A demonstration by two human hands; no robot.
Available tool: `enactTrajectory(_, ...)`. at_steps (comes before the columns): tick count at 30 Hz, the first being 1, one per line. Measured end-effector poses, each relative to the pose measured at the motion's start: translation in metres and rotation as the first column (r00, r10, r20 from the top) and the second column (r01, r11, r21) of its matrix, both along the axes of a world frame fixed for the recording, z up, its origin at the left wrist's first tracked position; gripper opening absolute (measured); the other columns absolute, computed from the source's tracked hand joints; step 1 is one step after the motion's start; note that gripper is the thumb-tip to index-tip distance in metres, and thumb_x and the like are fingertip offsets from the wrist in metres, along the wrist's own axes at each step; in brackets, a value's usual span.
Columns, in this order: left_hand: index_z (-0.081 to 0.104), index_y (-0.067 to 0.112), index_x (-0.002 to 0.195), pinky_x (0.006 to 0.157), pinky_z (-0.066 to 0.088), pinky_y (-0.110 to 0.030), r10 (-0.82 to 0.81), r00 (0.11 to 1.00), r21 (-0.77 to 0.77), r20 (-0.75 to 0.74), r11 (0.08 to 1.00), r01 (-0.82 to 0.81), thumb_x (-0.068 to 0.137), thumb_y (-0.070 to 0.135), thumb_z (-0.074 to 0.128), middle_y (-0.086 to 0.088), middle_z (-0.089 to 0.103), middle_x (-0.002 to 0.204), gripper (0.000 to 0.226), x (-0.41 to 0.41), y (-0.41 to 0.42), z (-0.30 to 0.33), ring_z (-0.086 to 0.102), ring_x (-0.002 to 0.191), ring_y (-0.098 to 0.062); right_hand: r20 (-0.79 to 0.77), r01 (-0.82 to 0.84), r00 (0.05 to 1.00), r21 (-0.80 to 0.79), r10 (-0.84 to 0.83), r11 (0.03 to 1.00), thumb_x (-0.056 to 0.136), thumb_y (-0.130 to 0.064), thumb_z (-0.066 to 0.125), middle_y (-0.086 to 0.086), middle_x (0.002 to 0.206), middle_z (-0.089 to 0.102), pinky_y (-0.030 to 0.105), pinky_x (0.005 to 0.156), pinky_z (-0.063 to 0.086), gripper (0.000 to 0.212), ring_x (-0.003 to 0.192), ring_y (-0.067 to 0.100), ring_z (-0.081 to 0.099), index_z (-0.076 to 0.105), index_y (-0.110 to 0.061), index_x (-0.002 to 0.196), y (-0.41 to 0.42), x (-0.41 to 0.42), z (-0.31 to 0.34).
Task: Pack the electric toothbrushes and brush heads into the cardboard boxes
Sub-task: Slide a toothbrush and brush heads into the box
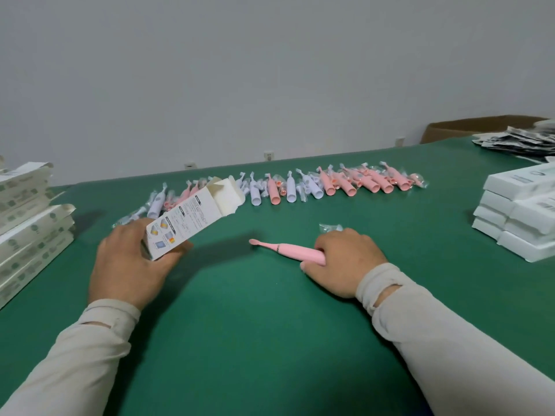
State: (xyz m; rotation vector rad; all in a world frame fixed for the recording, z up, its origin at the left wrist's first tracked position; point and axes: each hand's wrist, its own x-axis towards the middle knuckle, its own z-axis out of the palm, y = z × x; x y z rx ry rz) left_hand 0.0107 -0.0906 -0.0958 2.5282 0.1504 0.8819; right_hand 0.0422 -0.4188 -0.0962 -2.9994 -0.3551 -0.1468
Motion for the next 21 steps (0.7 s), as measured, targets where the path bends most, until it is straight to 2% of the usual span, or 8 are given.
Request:
enactTrajectory(4,0.066,0.026,0.106,0.082,0.049,-0.046,-0.020,0.999,0.096,-0.040,0.995,0.024,0.073,0.057,0.076,-0.003,0.063,0.097,0.046,0.012,-0.033,0.010,0.055,0.092,-0.029,0.115,-0.057,0.991,-0.061,0.063,0.997,0.087,-0.074,0.041,-0.004,0.135,0.056,0.045,0.112,0.031,0.056,0.130,0.024,0.043,0.063,-0.035,0.121,0.006,0.012,-0.003)
enactTrajectory(6,0.064,0.024,0.116,0.090,0.047,-0.046,-0.046,0.999,0.069,-0.024,0.997,0.047,0.075,0.048,0.078,-0.006,0.064,0.108,0.050,0.019,-0.051,0.012,0.055,0.103,-0.030,0.133,-0.116,0.983,-0.063,0.124,0.991,0.090,-0.070,0.045,-0.004,0.141,0.053,0.044,0.118,0.024,0.051,0.136,0.023,0.038,0.066,-0.035,0.121,0.007,0.016,-0.002)
enactTrajectory(8,0.062,0.025,0.120,0.089,0.047,-0.045,-0.051,0.999,0.012,0.003,0.999,0.051,0.077,0.043,0.078,-0.004,0.063,0.111,0.050,0.022,-0.063,0.006,0.054,0.105,-0.029,0.166,-0.149,0.973,-0.080,0.161,0.986,0.090,-0.067,0.047,-0.006,0.125,0.057,0.041,0.106,0.035,0.046,0.122,0.022,0.044,0.068,-0.035,0.115,0.009,0.015,-0.002)
enactTrajectory(11,0.062,0.029,0.119,0.085,0.048,-0.045,-0.049,0.998,0.059,-0.026,0.997,0.050,0.079,0.045,0.077,0.000,0.062,0.109,0.046,0.023,-0.059,-0.003,0.053,0.101,-0.025,0.267,-0.063,0.961,-0.049,0.073,0.997,0.090,-0.062,0.049,-0.006,0.097,0.050,0.033,0.072,0.040,0.038,0.092,0.020,0.048,0.068,-0.032,0.103,0.006,0.012,0.003)
enactTrajectory(15,0.061,0.024,0.124,0.090,0.044,-0.046,0.024,1.000,0.097,-0.020,0.995,-0.022,0.078,0.045,0.078,-0.003,0.062,0.114,0.054,0.023,-0.040,-0.007,0.051,0.107,-0.028,0.268,0.102,0.941,0.357,-0.206,0.929,0.088,-0.057,0.056,-0.008,0.076,0.056,0.028,0.051,0.034,0.033,0.061,0.014,0.053,0.055,-0.025,0.081,-0.014,0.009,0.013)
enactTrajectory(16,0.060,0.024,0.127,0.091,0.043,-0.046,0.031,0.999,0.101,-0.024,0.994,-0.028,0.078,0.044,0.079,-0.004,0.062,0.117,0.056,0.023,-0.039,-0.007,0.050,0.110,-0.029,0.250,0.073,0.937,0.543,-0.244,0.836,0.087,-0.054,0.059,-0.010,0.068,0.056,0.027,0.048,0.037,0.032,0.054,0.010,0.053,0.055,-0.024,0.077,-0.018,0.008,0.014)
enactTrajectory(18,0.059,0.025,0.130,0.092,0.042,-0.046,0.018,0.999,0.117,-0.044,0.993,-0.013,0.077,0.043,0.080,-0.004,0.060,0.122,0.060,0.022,-0.040,-0.009,0.049,0.114,-0.028,0.204,-0.073,0.952,0.877,-0.230,0.475,0.087,-0.042,0.066,-0.012,0.056,0.053,0.021,0.042,0.038,0.025,0.044,0.004,0.044,0.059,-0.021,0.076,-0.017,0.004,0.017)
enactTrajectory(21,0.058,0.028,0.129,0.095,0.042,-0.045,-0.034,0.996,0.112,-0.076,0.993,0.043,0.077,0.042,0.080,-0.001,0.059,0.123,0.058,0.023,-0.044,-0.010,0.048,0.115,-0.026,0.161,-0.163,0.983,0.987,-0.091,-0.015,0.091,-0.024,0.066,-0.002,0.056,0.060,0.022,0.036,0.036,0.023,0.040,0.010,0.044,0.062,-0.004,0.082,-0.009,-0.004,0.024)
